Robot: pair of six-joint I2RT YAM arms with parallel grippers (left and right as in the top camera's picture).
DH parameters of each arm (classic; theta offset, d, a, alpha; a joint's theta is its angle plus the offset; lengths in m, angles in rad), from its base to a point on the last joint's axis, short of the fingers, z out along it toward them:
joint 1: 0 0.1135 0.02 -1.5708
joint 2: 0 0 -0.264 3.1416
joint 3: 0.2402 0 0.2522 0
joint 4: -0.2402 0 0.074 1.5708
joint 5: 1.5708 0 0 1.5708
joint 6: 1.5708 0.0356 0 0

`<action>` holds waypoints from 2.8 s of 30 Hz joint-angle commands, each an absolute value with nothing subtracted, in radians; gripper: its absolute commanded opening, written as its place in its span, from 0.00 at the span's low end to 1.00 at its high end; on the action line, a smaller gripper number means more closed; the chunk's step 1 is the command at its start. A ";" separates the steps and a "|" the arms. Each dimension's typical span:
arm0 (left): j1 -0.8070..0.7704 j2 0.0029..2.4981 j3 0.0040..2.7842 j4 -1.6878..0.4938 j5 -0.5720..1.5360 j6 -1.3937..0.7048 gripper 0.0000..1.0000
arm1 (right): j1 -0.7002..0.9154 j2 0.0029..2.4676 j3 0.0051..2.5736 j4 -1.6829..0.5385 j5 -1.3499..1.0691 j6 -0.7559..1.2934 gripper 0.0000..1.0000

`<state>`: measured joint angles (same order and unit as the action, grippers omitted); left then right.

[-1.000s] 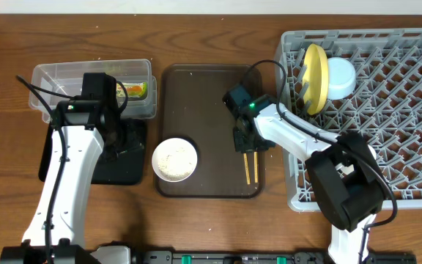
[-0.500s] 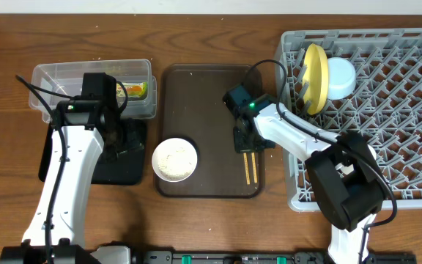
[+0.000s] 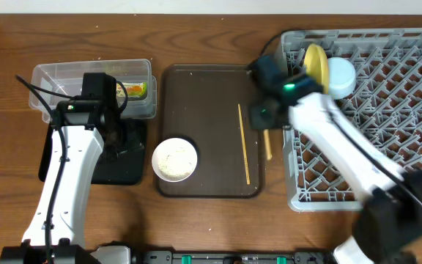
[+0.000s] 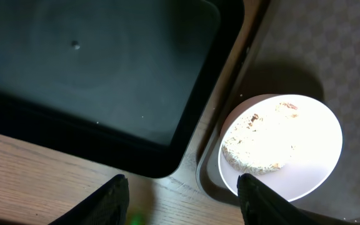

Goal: Sort waste into correct bins and load items into the dishwasher rack
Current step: 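Carry the chopstick with the right gripper and drop it into the rack, then return the right gripper to the tray and grasp the second chopstick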

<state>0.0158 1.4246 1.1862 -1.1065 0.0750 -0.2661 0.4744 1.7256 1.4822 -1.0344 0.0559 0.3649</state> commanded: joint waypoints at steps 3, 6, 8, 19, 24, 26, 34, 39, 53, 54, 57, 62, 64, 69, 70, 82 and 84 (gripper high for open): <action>0.017 1.418 1.199 -1.110 0.070 -0.275 0.59 | 0.372 1.662 1.491 -1.113 0.134 0.288 0.01; 0.017 1.418 1.199 -1.110 0.070 -0.275 0.59 | 0.322 1.670 1.468 -1.128 0.119 0.263 0.01; 0.017 1.418 1.199 -1.110 0.070 -0.275 0.59 | 0.300 1.676 1.439 -1.129 0.120 0.243 0.01; 0.017 1.418 1.199 -1.110 0.070 -0.275 0.59 | 0.280 1.682 1.259 -1.016 0.119 0.242 0.01; 0.017 1.418 1.199 -1.110 0.070 -0.276 0.59 | 0.284 1.682 1.243 -1.010 0.119 0.242 0.01; 0.017 1.418 1.199 -1.110 0.070 -0.275 0.59 | 0.284 1.682 1.243 -1.005 0.119 0.242 0.01; 0.017 1.418 1.199 -1.110 0.070 -0.275 0.59 | 0.284 1.681 1.244 -1.005 0.118 0.241 0.18; 0.017 1.418 1.199 -1.110 0.070 -0.276 0.59 | 0.284 1.662 1.255 -1.005 0.096 0.242 0.20; 0.017 1.418 1.199 -1.110 0.070 -0.275 0.59 | 0.368 1.575 1.327 -0.841 -0.106 0.224 0.36; 0.017 1.418 1.199 -1.109 0.070 -0.276 0.59 | 0.384 1.587 1.327 -0.838 -0.104 0.223 0.38; 0.017 1.418 1.199 -1.106 0.070 -0.275 0.59 | 0.444 1.646 1.327 -0.828 -0.102 0.224 0.41; 0.017 1.418 1.199 -1.106 0.070 -0.275 0.59 | 0.517 1.766 1.327 -0.826 -0.102 0.300 0.40; 0.017 1.418 1.199 -1.106 0.070 -0.275 0.59 | 0.540 1.817 1.327 -0.822 -0.101 0.335 0.40; 0.017 1.418 1.199 -1.106 0.070 -0.276 0.59 | 0.584 1.917 1.327 -0.812 -0.070 0.402 0.39; 0.017 1.418 1.199 -1.106 0.070 -0.275 0.59 | 0.592 1.936 1.327 -0.812 -0.054 0.420 0.39; 0.017 1.418 1.199 -1.106 0.070 -0.276 0.59 | 0.617 2.026 1.327 -0.811 0.011 0.486 0.22; 0.017 1.418 1.199 -1.106 0.070 -0.275 0.59 | 0.617 2.026 1.327 -0.812 0.011 0.486 0.13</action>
<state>0.0158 1.4250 1.1862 -1.1023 0.0750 -0.2661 0.6079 2.0022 1.3224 -0.8085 -0.0257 0.4549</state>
